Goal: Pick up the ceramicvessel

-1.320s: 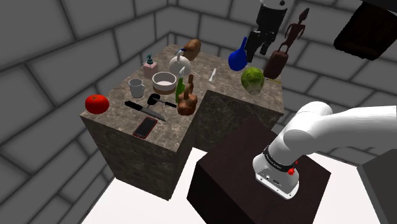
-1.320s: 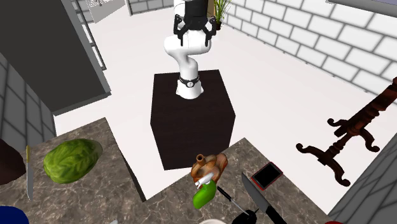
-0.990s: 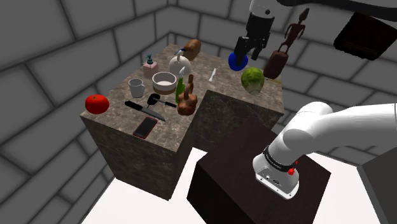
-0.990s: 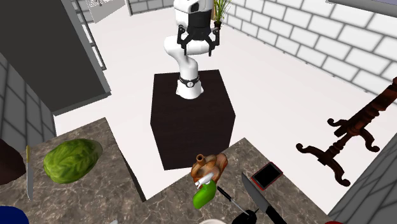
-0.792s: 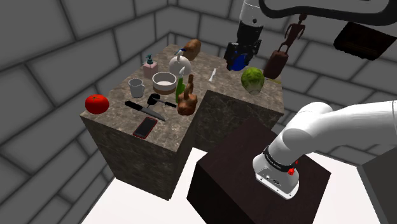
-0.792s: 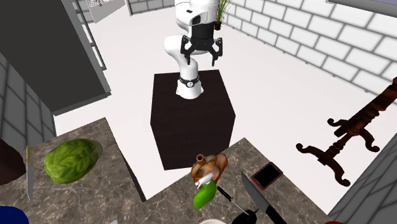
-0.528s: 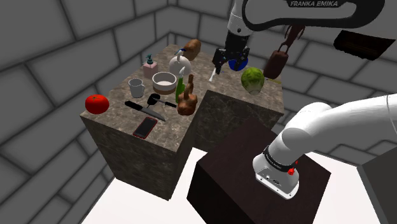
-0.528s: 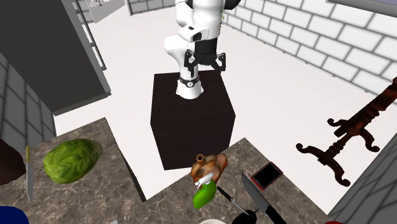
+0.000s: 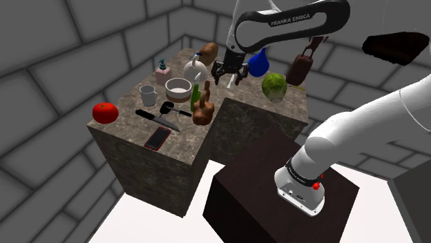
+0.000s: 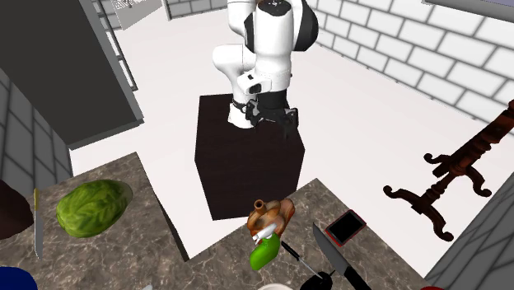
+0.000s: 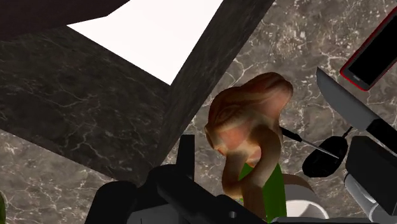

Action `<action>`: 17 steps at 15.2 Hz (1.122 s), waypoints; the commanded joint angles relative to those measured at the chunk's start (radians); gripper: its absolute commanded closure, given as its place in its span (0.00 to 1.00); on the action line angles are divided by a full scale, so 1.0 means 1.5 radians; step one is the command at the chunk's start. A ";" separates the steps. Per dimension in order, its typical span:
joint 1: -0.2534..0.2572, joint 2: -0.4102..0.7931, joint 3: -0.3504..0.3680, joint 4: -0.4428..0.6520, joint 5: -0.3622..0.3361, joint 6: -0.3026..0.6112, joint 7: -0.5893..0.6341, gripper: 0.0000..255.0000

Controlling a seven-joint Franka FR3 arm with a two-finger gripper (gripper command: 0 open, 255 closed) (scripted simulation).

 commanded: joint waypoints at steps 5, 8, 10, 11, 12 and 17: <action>-0.029 0.146 0.023 0.033 -0.011 0.142 0.115 0.00; -0.041 0.222 0.027 0.064 -0.028 0.200 0.175 0.00; -0.046 0.273 0.026 0.089 -0.042 0.234 0.215 0.00; -0.047 0.298 0.024 0.103 -0.050 0.250 0.236 0.00; -0.049 0.323 0.021 0.117 -0.058 0.265 0.256 0.00; -0.046 0.381 0.012 0.134 -0.076 0.312 0.291 0.00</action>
